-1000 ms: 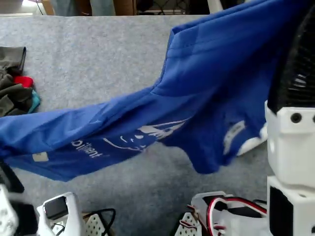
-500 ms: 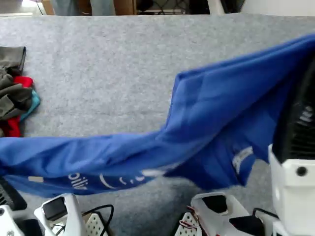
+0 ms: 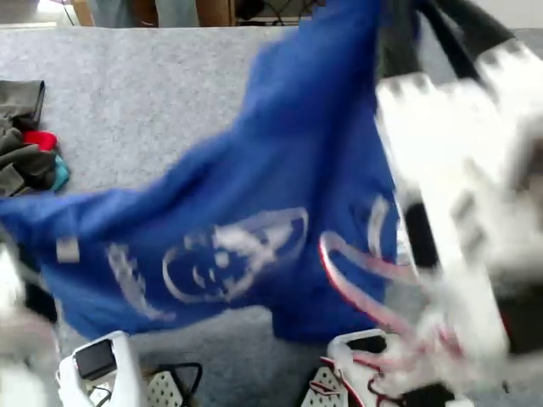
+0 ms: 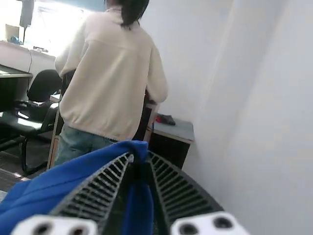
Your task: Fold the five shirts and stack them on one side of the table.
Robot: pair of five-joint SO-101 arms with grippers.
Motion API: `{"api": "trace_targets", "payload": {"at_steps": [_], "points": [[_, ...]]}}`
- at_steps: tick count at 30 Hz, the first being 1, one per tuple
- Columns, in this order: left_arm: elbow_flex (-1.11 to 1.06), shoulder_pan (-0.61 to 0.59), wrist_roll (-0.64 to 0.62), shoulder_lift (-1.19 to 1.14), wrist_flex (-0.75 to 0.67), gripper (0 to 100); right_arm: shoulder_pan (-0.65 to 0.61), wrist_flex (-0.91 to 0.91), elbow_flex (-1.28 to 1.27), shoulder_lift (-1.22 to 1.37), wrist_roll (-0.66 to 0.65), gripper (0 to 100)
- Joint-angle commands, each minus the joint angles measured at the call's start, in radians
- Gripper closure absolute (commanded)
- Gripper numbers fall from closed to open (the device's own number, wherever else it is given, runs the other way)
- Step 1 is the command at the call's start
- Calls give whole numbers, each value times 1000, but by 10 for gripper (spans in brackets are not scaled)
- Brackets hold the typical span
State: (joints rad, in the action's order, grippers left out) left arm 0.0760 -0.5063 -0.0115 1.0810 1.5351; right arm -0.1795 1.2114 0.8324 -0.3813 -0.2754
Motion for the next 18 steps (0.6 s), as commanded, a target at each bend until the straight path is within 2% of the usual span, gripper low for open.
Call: {"api": "trace_targets", "payload": {"at_steps": [1,5,7,9,11,13,16,18], "points": [[-423,28,-2,-87,-430,971,-9,-230,-191,71,11,984],[-719,38,-2,-253,-994,971,-6,-543,-441,214,3,984],[-763,39,-2,-376,-1198,970,-5,-687,-527,308,3,984],[-750,44,-2,-535,-1338,970,-3,-778,-553,404,8,984],[-680,50,-2,-721,-1419,970,-3,-832,-547,496,9,984],[-552,53,-2,-913,-1433,970,-3,-861,-498,579,9,984],[-263,54,-34,-1169,-1376,971,-3,-867,-372,702,9,984],[-41,54,-81,-1307,-1277,971,-3,-862,-255,789,9,984]]}}
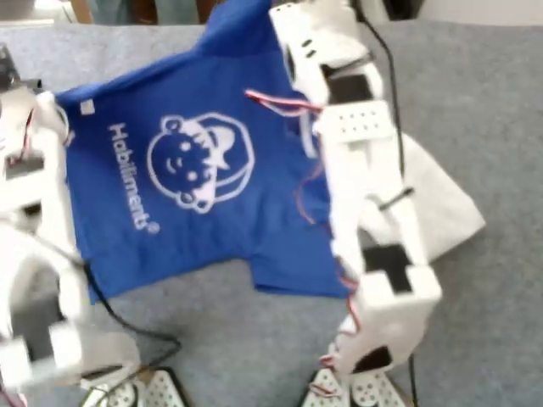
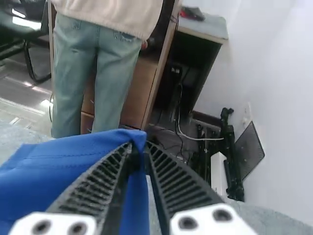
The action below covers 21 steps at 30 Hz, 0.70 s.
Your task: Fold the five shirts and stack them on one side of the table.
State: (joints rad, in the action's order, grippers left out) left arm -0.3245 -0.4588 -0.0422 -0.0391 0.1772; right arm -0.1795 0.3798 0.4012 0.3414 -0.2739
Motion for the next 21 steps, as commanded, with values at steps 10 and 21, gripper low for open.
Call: {"api": "trace_targets", "payload": {"at_steps": [10,21], "points": [[1267,25,-69,-605,859,971,12,362,768,397,8,984],[1707,30,55,-792,1521,971,8,1134,1204,493,2,984]]}}
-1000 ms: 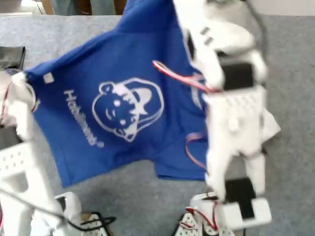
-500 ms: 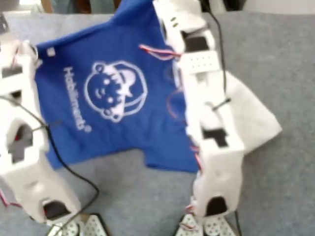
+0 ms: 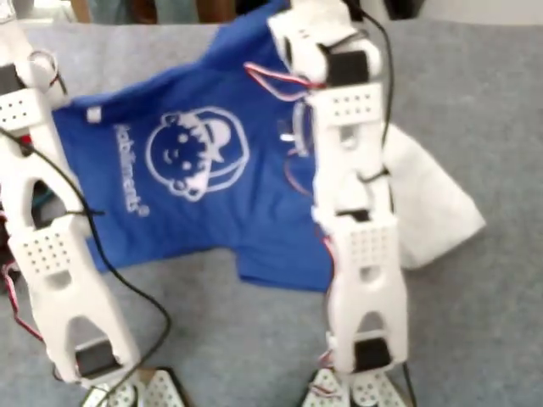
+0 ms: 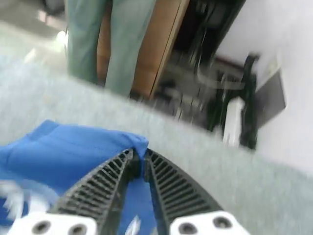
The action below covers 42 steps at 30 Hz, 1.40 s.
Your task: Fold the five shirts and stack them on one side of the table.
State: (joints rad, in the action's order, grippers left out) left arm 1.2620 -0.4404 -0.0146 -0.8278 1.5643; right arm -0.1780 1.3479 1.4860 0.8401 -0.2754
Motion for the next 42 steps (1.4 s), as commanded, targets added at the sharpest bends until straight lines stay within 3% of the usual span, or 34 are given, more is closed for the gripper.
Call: {"api": "trace_targets", "payload": {"at_steps": [1,6,11,15,19,27,33,42], "points": [[148,19,29,-14,180,971,6,215,147,1,2,984],[76,30,43,-21,201,971,9,419,185,13,6,984],[-263,39,57,149,201,971,-8,425,143,-21,49,984],[-605,39,57,385,180,970,-15,423,-56,-117,83,984],[-923,27,58,560,51,970,-20,419,-308,-249,68,984],[-1251,-39,60,786,-20,970,-23,407,-674,-503,28,984],[-1317,-62,107,795,-38,970,-37,284,-1061,-740,-20,984],[-1417,-53,107,783,-146,970,-43,-175,-1920,-1144,-63,984]]}}
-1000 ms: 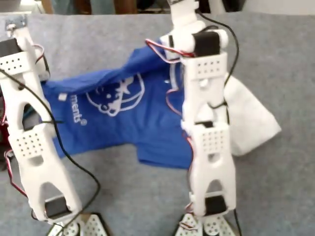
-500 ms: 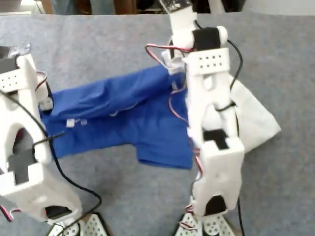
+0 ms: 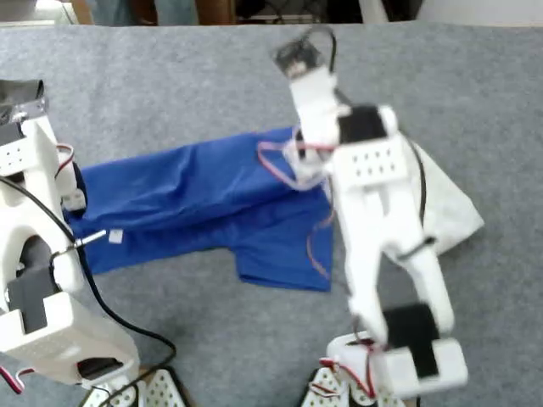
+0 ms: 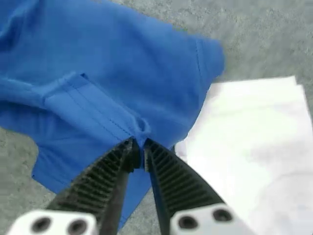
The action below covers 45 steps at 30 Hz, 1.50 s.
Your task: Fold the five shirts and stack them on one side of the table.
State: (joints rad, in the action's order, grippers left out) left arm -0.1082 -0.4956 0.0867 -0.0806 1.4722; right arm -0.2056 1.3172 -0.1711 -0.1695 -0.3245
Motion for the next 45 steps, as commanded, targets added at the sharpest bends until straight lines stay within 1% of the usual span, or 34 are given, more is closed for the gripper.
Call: {"api": "trace_targets", "payload": {"at_steps": [1,4,6,9,13,15,18,21,22,24,27,31,34,37,39,41,43,45], "points": [[-81,2,9,21,-80,970,-12,-198,-337,-166,-14,984],[-159,12,28,-38,-147,970,5,-333,-532,-232,-15,984],[-171,1,28,-77,-169,970,8,-385,-631,-268,-29,984],[-171,-36,38,-97,-144,970,3,-407,-745,-335,-35,984],[-171,-70,66,-100,-146,970,2,-417,-851,-438,-55,984],[-156,-81,68,-98,-149,970,-20,-416,-886,-484,-60,984],[-97,-90,64,-106,-143,970,-28,-417,-926,-530,-61,984],[-79,-68,69,-106,-98,970,11,-417,-934,-545,-63,984],[-85,-56,77,-106,-83,970,28,-417,-934,-545,-69,984],[-114,-18,130,-106,-61,970,58,-417,-934,-545,-91,984],[-156,-15,137,-100,-92,970,84,-414,-934,-550,-100,984],[-165,-35,140,-106,-84,970,87,-407,-935,-552,-118,984],[-165,-31,187,-106,-61,967,69,-379,-944,-552,-155,984],[-156,-38,198,-106,-32,963,58,-374,-967,-552,-158,983],[-154,-54,196,-104,-26,910,57,-374,-972,-553,-158,967],[-151,-65,207,-104,-23,834,60,-374,-970,-553,-158,890],[-133,-70,256,-106,25,794,58,-371,-955,-561,-161,842],[-99,-67,313,-106,83,775,55,-342,-926,-590,-166,839]]}}
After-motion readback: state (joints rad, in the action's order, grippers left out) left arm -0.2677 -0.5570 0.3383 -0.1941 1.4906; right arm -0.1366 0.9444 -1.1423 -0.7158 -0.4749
